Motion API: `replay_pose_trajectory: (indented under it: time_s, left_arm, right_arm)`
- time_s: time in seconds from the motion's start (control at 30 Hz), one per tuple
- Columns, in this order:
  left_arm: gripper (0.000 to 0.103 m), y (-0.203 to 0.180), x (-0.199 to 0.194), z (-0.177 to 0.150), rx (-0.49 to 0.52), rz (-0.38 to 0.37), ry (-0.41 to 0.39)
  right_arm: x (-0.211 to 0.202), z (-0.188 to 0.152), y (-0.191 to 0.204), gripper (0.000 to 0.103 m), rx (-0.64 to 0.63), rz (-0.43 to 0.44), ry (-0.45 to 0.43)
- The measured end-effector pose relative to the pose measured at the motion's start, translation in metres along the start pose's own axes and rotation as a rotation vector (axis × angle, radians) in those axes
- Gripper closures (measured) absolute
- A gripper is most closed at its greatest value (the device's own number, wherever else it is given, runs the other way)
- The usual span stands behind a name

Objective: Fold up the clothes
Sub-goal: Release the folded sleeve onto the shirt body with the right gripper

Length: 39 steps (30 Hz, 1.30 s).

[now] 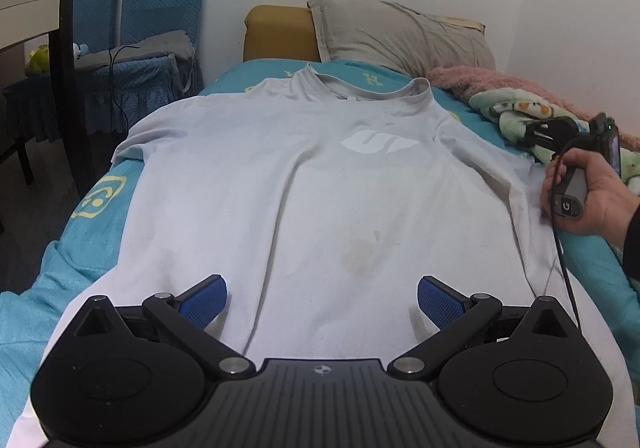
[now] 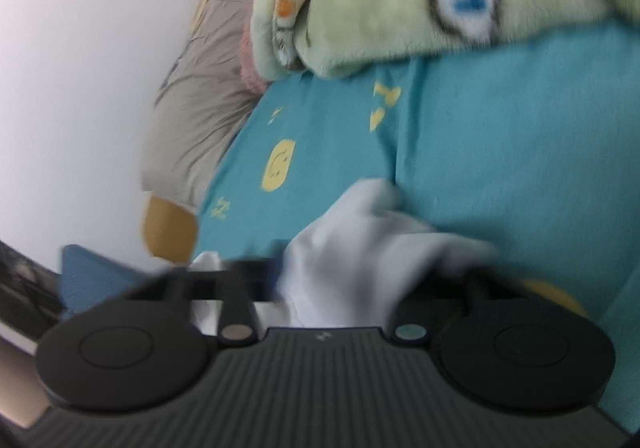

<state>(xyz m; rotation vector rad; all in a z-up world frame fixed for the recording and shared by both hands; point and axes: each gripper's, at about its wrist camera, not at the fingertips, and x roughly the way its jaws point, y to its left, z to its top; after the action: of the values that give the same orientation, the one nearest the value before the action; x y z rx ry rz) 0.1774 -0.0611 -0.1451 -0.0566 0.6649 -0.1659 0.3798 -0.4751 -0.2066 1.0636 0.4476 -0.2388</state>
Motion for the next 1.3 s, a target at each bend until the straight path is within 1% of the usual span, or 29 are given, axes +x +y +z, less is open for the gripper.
replay_pose_trajectory:
  time_s: [0.03, 0.07, 0.2, 0.27, 0.37, 0.47, 0.57, 0.6, 0.63, 0.7, 0.8, 0.83, 0.9, 0.93, 0.97, 1.0, 1.03, 1.07, 1.13, 1.3]
  left_arm:
    - [0.000, 0.000, -0.001, 0.001, -0.003, 0.000, -0.001]
    - [0.000, 0.001, -0.003, 0.002, -0.009, -0.002, -0.001]
    - [0.000, 0.005, -0.012, 0.009, -0.043, -0.019, -0.016]
    - [0.000, 0.009, -0.018, 0.014, -0.058, -0.015, -0.028]
    - [0.000, 0.020, -0.027, 0.022, -0.099, -0.006, -0.041]
    - [0.000, 0.038, -0.036, 0.031, -0.161, -0.008, -0.047]
    - [0.000, 0.058, -0.038, 0.041, -0.173, -0.008, -0.035]
    - [0.000, 0.065, -0.037, 0.044, -0.172, -0.004, -0.025]
    - [0.000, 0.074, -0.037, 0.046, -0.193, 0.004, -0.021]
    - [0.000, 0.097, -0.035, 0.047, -0.266, 0.007, -0.011]
    - [0.000, 0.122, -0.025, 0.046, -0.361, 0.012, 0.024]
    - [0.000, 0.127, -0.022, 0.046, -0.378, 0.010, 0.034]
    - [0.000, 0.128, -0.015, 0.045, -0.376, 0.005, 0.044]
    - [0.000, 0.126, -0.011, 0.044, -0.369, 0.004, 0.047]
    - [0.000, 0.124, -0.007, 0.044, -0.360, 0.004, 0.050]
    - [0.000, 0.122, -0.003, 0.043, -0.354, 0.000, 0.056]
    - [0.000, 0.120, 0.001, 0.042, -0.351, -0.007, 0.065]
    - [0.000, 0.119, 0.005, 0.041, -0.347, -0.014, 0.072]
    - [0.000, 0.115, 0.008, 0.039, -0.326, -0.014, 0.076]
    - [0.001, 0.102, 0.006, 0.035, -0.273, -0.009, 0.062]
  right_arm:
    - [-0.004, 0.002, 0.009, 0.093, -0.049, -0.036, -0.017]
    - [-0.010, 0.003, 0.021, 0.093, -0.103, -0.051, -0.038]
    - [-0.041, -0.002, 0.075, 0.094, -0.324, -0.090, -0.142]
    - [-0.054, -0.011, 0.109, 0.094, -0.474, -0.128, -0.181]
    - [-0.067, -0.042, 0.163, 0.093, -0.745, -0.175, -0.235]
    - [-0.072, -0.083, 0.210, 0.093, -0.972, -0.190, -0.261]
    - [-0.053, -0.147, 0.244, 0.093, -1.248, -0.207, -0.258]
    - [-0.044, -0.168, 0.247, 0.093, -1.302, -0.198, -0.236]
    - [-0.035, -0.189, 0.250, 0.093, -1.357, -0.190, -0.213]
    - [-0.016, -0.229, 0.255, 0.093, -1.458, -0.175, -0.165]
    - [0.017, -0.271, 0.246, 0.093, -1.522, -0.185, -0.078]
    - [0.027, -0.279, 0.241, 0.093, -1.534, -0.195, -0.059]
    - [0.042, -0.280, 0.233, 0.092, -1.493, -0.207, -0.011]
    - [0.047, -0.277, 0.231, 0.085, -1.445, -0.201, 0.022]
    - [0.050, -0.271, 0.228, 0.063, -1.399, -0.190, 0.057]
    - [0.051, -0.266, 0.226, 0.047, -1.358, -0.175, 0.090]
    - [0.046, -0.263, 0.225, 0.017, -1.332, -0.143, 0.115]
    - [0.041, -0.259, 0.224, 0.001, -1.305, -0.112, 0.139]
    - [0.024, -0.252, 0.222, 0.000, -1.252, -0.060, 0.173]
    - [-0.050, -0.233, 0.223, 0.000, -1.099, 0.010, 0.188]
